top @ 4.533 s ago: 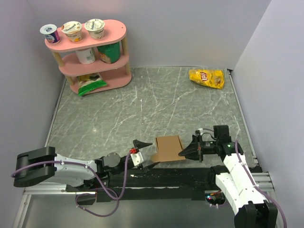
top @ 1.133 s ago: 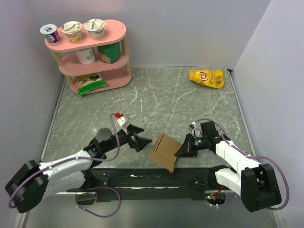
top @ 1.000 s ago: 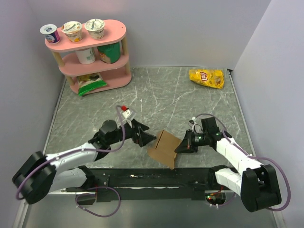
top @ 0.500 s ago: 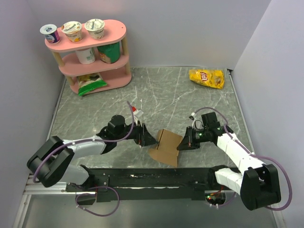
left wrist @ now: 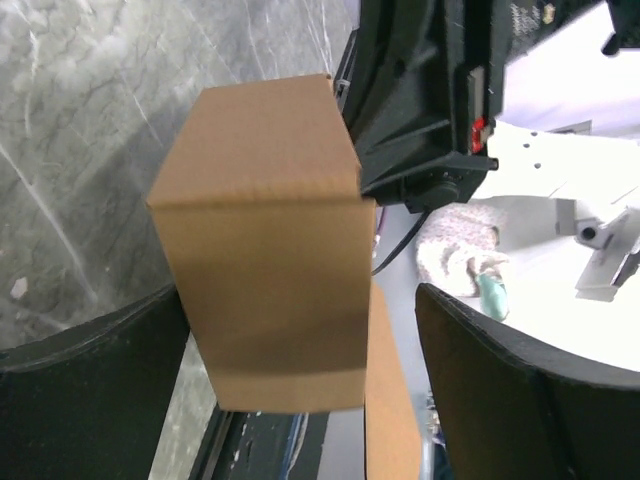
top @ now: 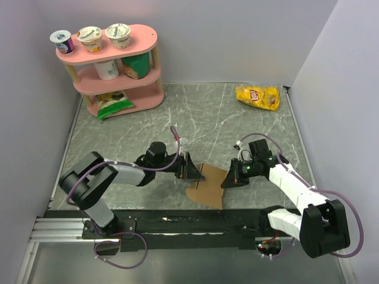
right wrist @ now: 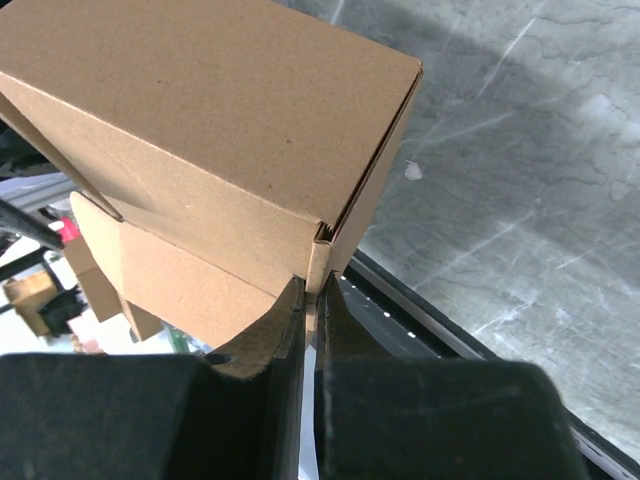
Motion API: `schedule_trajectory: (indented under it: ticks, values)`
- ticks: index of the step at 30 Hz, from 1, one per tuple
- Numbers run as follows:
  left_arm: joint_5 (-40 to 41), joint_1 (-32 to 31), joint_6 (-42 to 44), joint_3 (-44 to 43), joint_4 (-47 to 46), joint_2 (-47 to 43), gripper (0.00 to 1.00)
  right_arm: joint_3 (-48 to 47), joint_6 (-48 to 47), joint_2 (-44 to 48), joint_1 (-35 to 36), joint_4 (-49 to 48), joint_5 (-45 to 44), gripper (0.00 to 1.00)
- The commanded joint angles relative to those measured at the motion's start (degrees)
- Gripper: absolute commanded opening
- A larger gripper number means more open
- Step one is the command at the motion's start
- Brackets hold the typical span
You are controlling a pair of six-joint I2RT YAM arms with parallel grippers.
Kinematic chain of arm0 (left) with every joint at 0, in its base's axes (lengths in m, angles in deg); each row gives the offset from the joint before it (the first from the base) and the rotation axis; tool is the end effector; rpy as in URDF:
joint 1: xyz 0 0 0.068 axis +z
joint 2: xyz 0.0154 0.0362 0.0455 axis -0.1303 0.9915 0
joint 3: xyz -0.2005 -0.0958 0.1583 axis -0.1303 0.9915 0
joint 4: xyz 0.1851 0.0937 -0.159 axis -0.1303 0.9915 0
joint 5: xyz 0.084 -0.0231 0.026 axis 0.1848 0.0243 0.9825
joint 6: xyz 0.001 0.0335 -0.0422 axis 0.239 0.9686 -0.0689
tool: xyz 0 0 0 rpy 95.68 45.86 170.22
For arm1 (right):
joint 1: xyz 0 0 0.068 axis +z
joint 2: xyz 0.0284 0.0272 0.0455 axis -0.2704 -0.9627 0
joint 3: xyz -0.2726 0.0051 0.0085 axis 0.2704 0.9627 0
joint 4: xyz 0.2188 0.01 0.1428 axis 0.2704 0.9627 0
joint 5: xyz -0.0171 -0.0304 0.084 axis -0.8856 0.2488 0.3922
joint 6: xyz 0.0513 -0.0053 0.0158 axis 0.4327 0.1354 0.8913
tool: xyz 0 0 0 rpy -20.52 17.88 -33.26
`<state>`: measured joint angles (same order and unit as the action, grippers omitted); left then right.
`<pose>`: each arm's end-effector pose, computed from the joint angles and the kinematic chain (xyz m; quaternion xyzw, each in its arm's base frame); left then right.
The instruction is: Fold the paper box
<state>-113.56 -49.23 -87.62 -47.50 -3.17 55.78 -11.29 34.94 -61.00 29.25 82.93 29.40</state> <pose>0.2057 -0.2174 0.1647 0.1545 0.7565 -0.6181 0.1477 0.1730 0.0670 0.1911 -0.0455 0.9096 0.4031 0.0898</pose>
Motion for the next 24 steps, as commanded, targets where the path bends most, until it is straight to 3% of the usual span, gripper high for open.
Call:
schedule_trajectory:
  ticks: [1, 2, 5, 8, 9, 11, 12, 14, 19, 24]
  values:
    - [-3.5, -1.2, -6.0, -2.1, -7.7, 3.9, 0.91, -3.3, -2.0, -0.3, 1.0, -0.1, -1.9, 0.00]
    - [-3.9, -1.3, -6.5, -2.8, -7.8, 5.2, 0.81, -3.3, -2.2, -0.3, 1.4, -0.1, -2.1, 0.00]
    - [-3.6, -2.2, -6.4, -4.2, -5.0, 6.4, 0.60, -3.8, -3.0, -0.1, 1.6, 0.3, -3.6, 0.00]
    - [-2.7, -2.1, -7.5, -4.5, -2.7, 6.5, 0.48, -4.7, -3.5, 1.2, 1.6, 1.1, -5.0, 0.07]
    - [-2.5, -2.0, -8.0, -4.4, -2.2, 6.3, 0.47, -5.3, -3.5, 1.9, 1.6, 1.2, -5.4, 0.29]
    - [-2.3, -1.5, -10.0, -3.9, -0.9, 5.9, 0.46, -6.0, -3.8, 4.9, 1.6, 1.8, -7.4, 0.57]
    - [-2.2, -1.2, -11.1, -3.4, -0.8, 5.6, 0.46, -6.9, -3.9, 6.1, 1.6, 1.9, -8.1, 0.82]
    - [-2.2, 0.0, -15.5, -1.0, -2.1, 4.1, 0.45, -8.1, -4.9, 10.5, 1.6, 1.6, -10.1, 0.99]
    - [-4.0, 4.1, -29.1, 4.6, -9.0, -0.1, 0.47, -7.3, -6.9, 21.9, 3.0, -5.9, -11.1, 1.00]
    - [-4.2, 7.5, -41.4, 9.7, -11.4, -6.3, 0.49, -0.9, -8.7, 34.4, 4.8, -19.8, -10.5, 1.00]
